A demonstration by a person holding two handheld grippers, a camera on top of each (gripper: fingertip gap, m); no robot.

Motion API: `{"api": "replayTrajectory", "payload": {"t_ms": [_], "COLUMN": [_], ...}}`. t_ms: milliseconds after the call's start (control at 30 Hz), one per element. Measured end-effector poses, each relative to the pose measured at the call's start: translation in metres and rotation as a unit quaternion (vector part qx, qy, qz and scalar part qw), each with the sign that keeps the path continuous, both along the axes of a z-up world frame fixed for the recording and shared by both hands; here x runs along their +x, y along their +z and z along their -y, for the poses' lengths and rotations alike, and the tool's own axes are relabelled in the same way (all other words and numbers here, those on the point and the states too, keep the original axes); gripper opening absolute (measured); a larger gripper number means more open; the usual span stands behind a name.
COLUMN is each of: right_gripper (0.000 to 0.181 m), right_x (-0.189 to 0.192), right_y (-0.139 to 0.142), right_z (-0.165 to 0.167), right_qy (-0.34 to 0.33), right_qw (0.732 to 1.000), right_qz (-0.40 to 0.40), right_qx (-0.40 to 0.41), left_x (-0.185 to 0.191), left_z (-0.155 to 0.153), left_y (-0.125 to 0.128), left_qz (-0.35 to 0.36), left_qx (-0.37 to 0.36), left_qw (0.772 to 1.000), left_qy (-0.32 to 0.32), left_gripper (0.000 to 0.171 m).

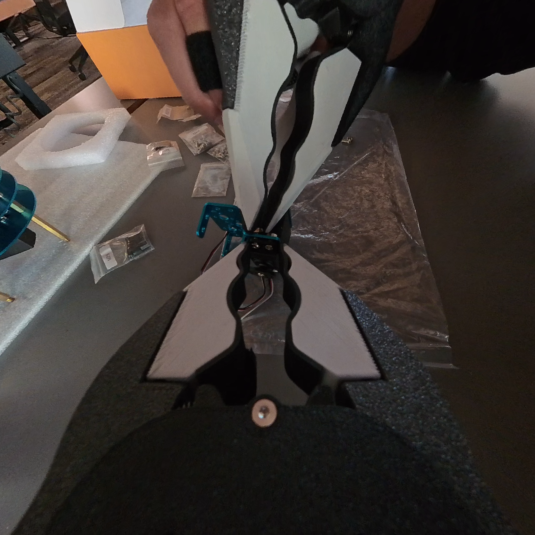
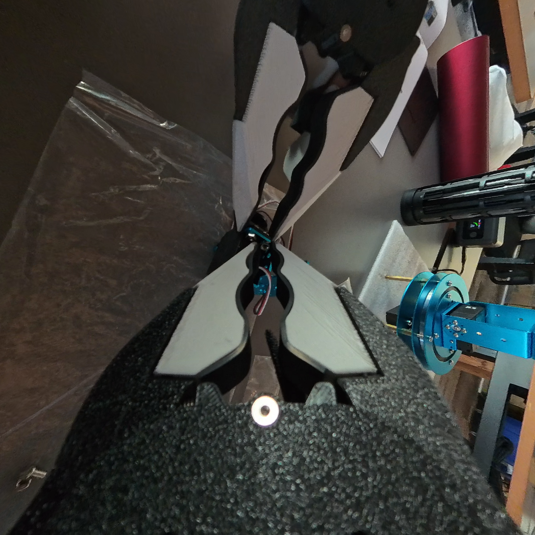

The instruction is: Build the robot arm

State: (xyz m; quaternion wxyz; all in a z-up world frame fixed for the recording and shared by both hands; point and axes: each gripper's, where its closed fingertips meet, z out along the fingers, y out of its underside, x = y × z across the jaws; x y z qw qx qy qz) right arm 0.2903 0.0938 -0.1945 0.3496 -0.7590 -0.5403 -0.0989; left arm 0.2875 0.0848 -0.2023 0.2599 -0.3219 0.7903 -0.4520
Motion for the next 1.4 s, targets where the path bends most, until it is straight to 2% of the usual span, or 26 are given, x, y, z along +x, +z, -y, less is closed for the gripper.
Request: {"api": "replayTrajectory", "payload": {"t_ms": [533, 600, 733, 1000, 1233, 1400], "right_gripper": [0.009, 0.015, 0.014, 0.035, 0.035, 0.026], "right_x": [0.000, 0.004, 0.002, -0.002, 0.000, -0.007], "right_y": [0.001, 0.004, 0.018, -0.007, -0.012, -0.008], "right_z": [-0.001, 0.000, 0.008, 0.015, 0.017, 0.022], "right_qy": [0.000, -0.003, -0.003, -0.017, -0.026, -0.016], "right_qw": [0.999, 1.000, 0.999, 0.997, 0.994, 0.995], "right_qz": [-0.025, -0.016, -0.037, 0.018, 0.088, 0.069], "right_qx": [-0.025, -0.020, -0.028, -0.073, -0.053, -0.064], "left_x": [0.000, 0.000, 0.001, 0.002, 0.003, 0.003], "left_z": [0.000, -0.001, 0.000, 0.000, 0.002, 0.003], "left_y": [0.000, 0.000, 0.000, 0.000, 0.000, 0.000], "left_qz": [0.000, 0.000, 0.000, 0.003, 0.005, 0.007], "left_qx": [0.001, 0.001, 0.001, 0.003, 0.005, 0.007], "left_qw": [1.000, 1.000, 1.000, 1.000, 1.000, 1.000], "left_qy": [0.002, 0.001, 0.001, 0.005, 0.007, 0.007], "left_gripper": [0.019, 0.019, 0.019, 0.019, 0.019, 0.019]}}
